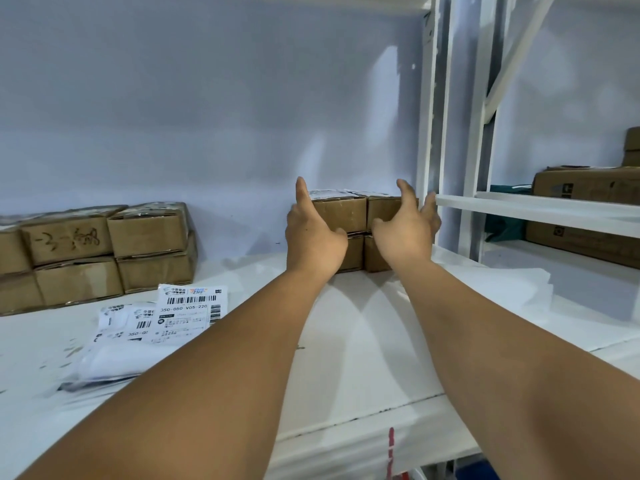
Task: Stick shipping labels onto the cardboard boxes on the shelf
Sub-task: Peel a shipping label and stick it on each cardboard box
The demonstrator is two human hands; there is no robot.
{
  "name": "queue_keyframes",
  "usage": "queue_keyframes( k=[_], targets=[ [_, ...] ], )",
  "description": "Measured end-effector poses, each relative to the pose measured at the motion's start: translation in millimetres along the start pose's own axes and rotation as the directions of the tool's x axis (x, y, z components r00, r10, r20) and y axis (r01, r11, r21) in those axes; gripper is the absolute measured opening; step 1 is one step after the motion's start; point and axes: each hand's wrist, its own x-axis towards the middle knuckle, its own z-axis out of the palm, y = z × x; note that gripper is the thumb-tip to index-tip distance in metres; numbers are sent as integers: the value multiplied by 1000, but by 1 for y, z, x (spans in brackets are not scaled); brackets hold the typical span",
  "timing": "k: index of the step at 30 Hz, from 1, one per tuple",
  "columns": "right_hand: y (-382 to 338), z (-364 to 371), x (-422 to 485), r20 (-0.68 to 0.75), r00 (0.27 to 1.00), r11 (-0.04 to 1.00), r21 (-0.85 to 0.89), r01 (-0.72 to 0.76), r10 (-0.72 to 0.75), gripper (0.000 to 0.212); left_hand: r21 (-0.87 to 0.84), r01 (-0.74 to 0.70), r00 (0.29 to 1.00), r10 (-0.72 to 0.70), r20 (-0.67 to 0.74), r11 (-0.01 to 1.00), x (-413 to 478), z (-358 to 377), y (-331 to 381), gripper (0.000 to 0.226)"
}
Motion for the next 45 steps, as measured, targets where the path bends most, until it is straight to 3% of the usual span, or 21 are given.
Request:
queue_keyframes(
  k=[4,6,9,13,17,19,25,29,33,36,39,42,45],
  targets=[
    [-10,2,-8,-224,936,962,-25,272,-271,54,-51,-11,994,5,-112,999,-5,-8,23,82],
    [-16,4,-13,-255,885,917,-25,397,-390,47,-76,-71,986,59,-155,995,-9,-16,40,73],
    [-30,4,-23,-146,834,842,7,539,-532,38,85,-197,971,207,-123,977,-17,-37,56,63],
    [-64,11,-42,6,787,785,83,614,-616,27,328,-216,964,254,-77,920,-10,-87,43,49],
    [-101,31,-60,224,853,877,217,427,-471,28,490,-209,943,307,-128,846,0,-147,5,36],
    [-120,45,-67,335,852,912,232,339,-402,24,533,-195,945,302,-121,823,4,-173,-17,33],
    [-160,97,-78,572,792,953,302,37,-212,37,477,-106,944,239,-229,872,0,-210,-88,44],
    [-164,120,-87,648,743,920,374,-118,-168,45,459,48,977,54,-207,887,2,-215,-108,59],
    [-151,132,-99,710,676,894,415,-171,-200,53,458,49,990,18,-139,887,1,-209,-109,67],
    [-146,133,-100,743,631,877,436,-203,-223,58,276,64,988,-23,-151,959,5,-207,-109,68],
    [-144,132,-99,728,654,851,464,-247,-207,54,-37,58,983,-64,-174,998,9,-207,-100,59],
    [-144,131,-98,710,684,820,485,-305,-166,34,-122,16,963,-48,-264,992,9,-206,-92,47],
    [-146,126,-97,723,680,712,542,-446,-125,18,-192,2,943,-66,-325,981,10,-208,-92,37]
  ],
)
